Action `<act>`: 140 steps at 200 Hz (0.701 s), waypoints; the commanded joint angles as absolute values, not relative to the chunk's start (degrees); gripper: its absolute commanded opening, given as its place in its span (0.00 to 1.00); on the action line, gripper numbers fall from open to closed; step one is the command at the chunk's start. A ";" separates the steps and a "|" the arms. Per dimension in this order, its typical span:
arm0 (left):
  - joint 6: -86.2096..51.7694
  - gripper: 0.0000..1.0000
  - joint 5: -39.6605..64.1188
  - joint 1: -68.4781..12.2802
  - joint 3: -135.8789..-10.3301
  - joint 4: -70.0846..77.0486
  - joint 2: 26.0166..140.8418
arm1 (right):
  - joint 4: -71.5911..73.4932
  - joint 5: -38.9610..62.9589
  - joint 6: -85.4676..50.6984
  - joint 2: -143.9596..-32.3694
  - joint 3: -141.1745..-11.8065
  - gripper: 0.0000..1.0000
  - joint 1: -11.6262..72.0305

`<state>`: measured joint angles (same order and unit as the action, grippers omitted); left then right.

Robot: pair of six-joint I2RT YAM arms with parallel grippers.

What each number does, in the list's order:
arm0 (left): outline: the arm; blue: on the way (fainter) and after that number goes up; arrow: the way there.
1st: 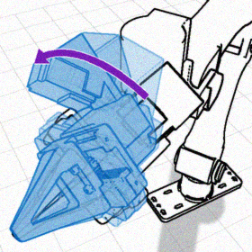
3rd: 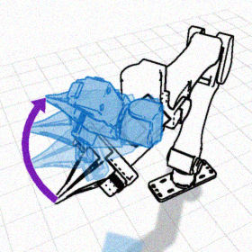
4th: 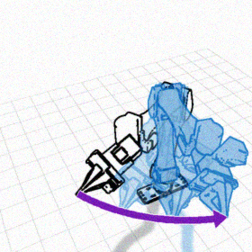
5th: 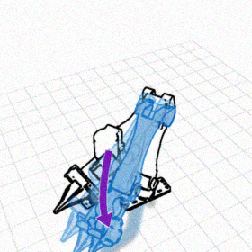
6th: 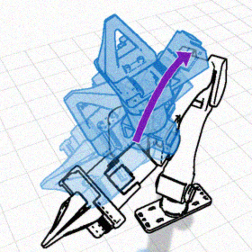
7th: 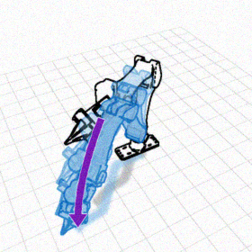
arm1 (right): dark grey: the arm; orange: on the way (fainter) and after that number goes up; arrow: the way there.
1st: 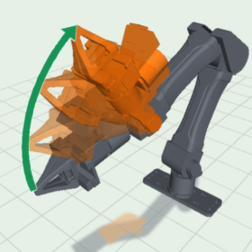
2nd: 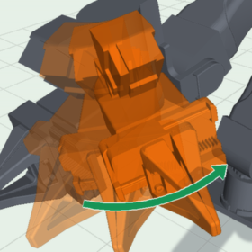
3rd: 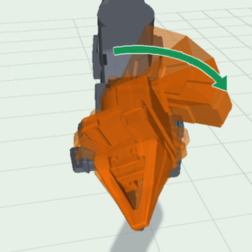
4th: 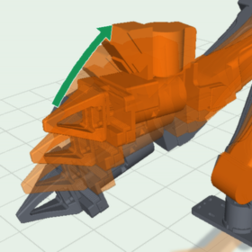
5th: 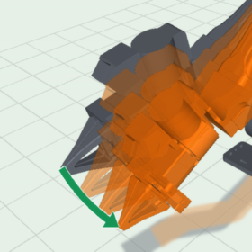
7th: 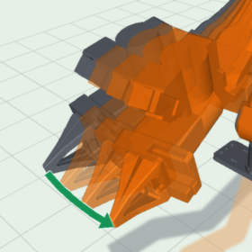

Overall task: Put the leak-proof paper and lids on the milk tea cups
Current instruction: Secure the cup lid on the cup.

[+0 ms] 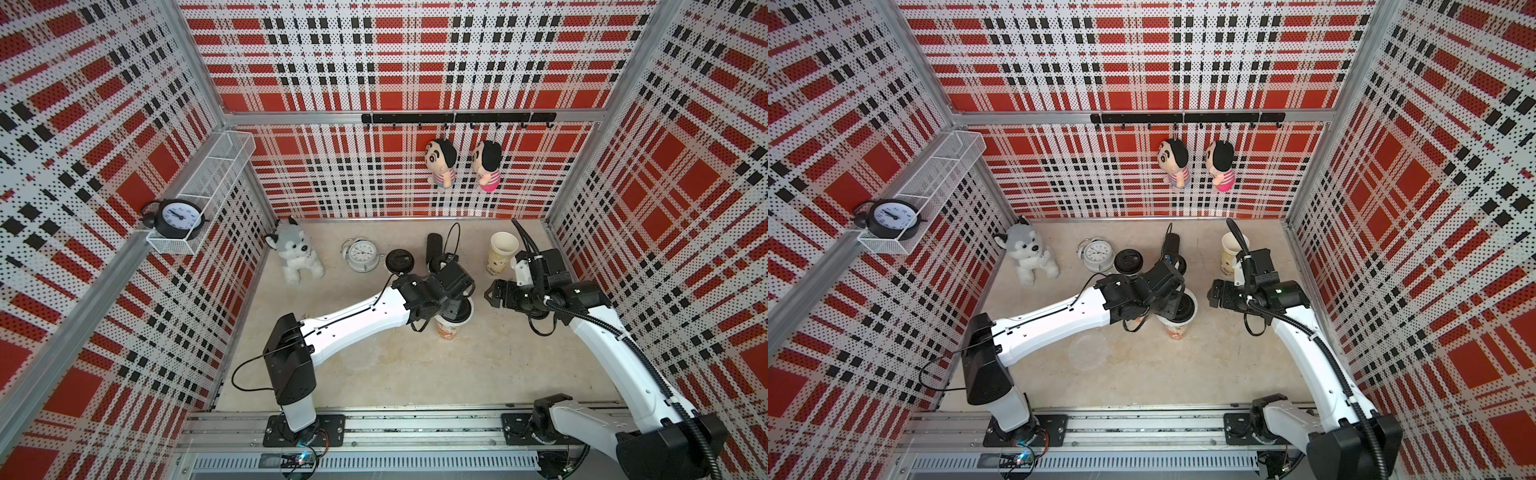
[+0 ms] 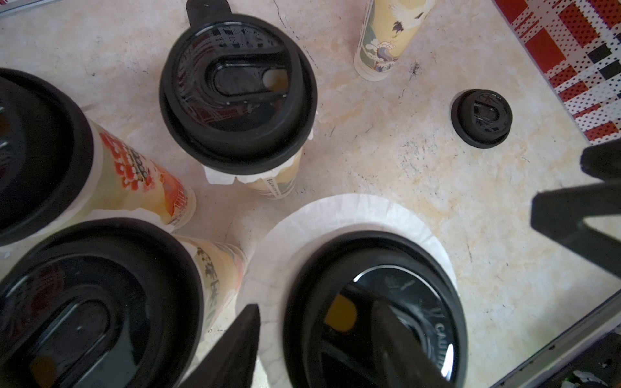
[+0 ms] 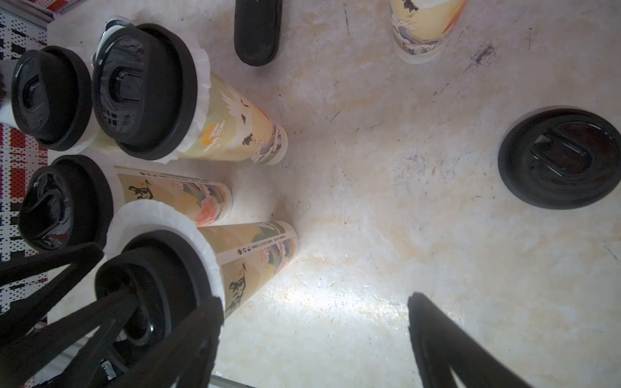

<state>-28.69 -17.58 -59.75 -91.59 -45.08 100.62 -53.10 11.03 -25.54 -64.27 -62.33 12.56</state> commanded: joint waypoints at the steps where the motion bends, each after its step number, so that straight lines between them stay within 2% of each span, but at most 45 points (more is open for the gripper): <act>1: -29.00 0.56 -18.46 -59.50 -89.67 -46.76 101.04 | -51.27 13.24 -25.56 -64.52 -61.07 0.88 12.34; 140: -29.50 0.56 -18.38 -59.76 -88.37 -47.20 100.78 | -47.99 12.75 -29.23 -67.93 -60.18 0.77 20.98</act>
<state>-29.54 -18.24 -59.77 -90.56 -43.62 100.38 -49.04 12.86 -28.45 -67.61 -60.66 19.68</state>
